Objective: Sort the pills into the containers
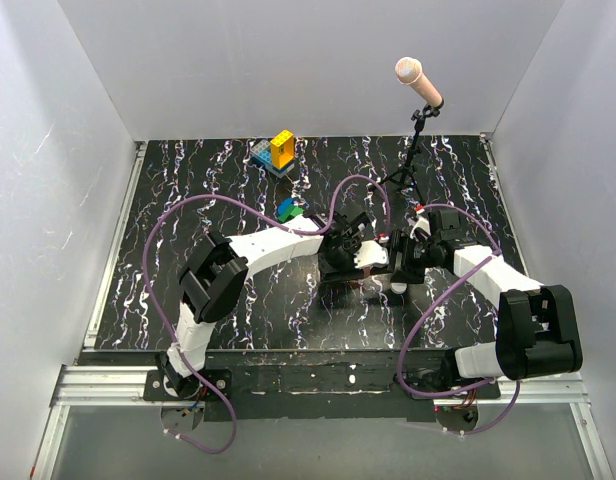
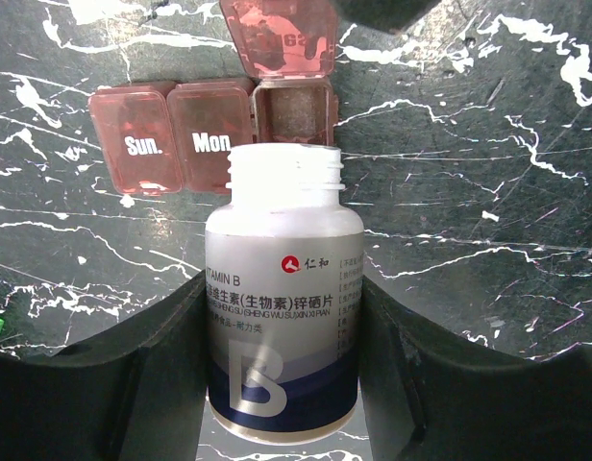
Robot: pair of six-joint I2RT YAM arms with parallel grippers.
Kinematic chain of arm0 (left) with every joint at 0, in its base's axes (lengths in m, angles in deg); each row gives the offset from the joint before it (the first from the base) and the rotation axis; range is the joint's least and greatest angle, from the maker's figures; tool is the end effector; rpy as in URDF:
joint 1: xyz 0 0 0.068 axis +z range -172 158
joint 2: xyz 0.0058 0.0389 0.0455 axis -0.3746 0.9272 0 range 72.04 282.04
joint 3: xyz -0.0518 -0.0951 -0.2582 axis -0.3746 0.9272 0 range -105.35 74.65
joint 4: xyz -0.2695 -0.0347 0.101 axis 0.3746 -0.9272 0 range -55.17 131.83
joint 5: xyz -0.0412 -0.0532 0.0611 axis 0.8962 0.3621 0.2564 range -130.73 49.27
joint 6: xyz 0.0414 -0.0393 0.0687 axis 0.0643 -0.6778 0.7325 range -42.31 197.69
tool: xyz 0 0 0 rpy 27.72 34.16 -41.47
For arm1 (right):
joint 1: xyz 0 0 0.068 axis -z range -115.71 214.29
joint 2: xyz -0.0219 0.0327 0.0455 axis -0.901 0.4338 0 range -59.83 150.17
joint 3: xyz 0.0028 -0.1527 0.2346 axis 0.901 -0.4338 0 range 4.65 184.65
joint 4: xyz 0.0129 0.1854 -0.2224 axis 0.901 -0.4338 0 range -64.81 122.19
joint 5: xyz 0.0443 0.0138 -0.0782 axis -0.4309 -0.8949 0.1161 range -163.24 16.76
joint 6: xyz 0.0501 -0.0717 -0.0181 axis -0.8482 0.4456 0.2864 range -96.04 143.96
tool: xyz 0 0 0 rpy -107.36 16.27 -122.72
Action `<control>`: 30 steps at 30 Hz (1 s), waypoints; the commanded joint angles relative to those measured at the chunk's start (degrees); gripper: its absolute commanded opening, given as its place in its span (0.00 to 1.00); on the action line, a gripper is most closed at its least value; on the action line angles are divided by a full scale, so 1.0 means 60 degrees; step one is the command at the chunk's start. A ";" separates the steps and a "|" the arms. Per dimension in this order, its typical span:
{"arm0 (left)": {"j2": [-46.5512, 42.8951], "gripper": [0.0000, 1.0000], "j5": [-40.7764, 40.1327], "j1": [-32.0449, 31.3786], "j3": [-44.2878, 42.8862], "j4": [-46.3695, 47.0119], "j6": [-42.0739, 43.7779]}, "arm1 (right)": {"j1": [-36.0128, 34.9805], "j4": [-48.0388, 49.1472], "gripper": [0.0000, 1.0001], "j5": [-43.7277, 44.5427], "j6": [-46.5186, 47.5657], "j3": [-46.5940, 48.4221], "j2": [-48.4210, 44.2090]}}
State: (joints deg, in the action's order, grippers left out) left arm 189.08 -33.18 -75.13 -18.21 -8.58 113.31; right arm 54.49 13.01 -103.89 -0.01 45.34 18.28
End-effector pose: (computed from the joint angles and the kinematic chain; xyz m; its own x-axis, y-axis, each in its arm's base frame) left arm 0.2674 -0.3739 0.1499 0.0040 0.9571 -0.2897 0.9986 0.0116 0.0519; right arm 0.2862 0.0907 0.1406 -0.9235 0.1952 -0.3301 -0.0522 0.7887 0.6126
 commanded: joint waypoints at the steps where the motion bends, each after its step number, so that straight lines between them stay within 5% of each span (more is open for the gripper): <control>1: -0.0389 0.00 -0.0189 -0.0082 -0.0329 0.0023 0.0202 | 0.0037 0.0237 0.80 -0.0194 0.0083 -0.0043 0.0019; 30: -0.0462 0.00 -0.0497 -0.0257 -0.0388 0.0023 0.0275 | 0.0374 0.0589 0.80 -0.0721 -0.0137 -0.0043 0.0269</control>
State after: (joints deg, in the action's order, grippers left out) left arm 189.08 -35.85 -76.39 -19.61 -9.19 114.75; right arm 56.45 15.32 -106.71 -0.88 45.34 20.16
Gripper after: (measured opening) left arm 0.512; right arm 0.806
